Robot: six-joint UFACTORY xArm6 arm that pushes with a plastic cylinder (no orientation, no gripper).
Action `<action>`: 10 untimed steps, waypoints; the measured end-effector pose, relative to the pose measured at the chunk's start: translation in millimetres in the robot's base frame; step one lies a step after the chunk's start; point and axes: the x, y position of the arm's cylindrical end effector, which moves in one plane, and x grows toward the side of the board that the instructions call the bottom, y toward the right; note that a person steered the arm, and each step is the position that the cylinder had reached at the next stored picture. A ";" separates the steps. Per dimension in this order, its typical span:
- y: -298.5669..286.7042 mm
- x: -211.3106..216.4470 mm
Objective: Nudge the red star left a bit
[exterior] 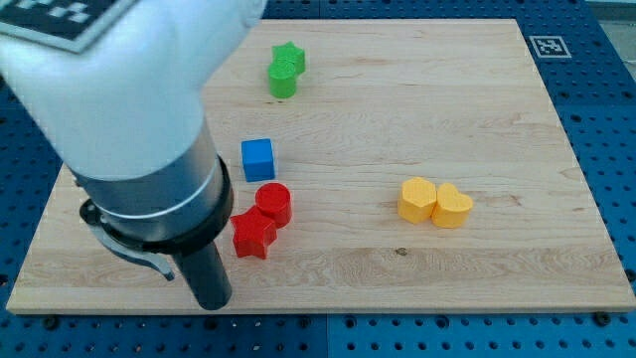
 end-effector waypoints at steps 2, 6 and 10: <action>73.3 -0.1; 113.8 -47.0; 67.1 -53.5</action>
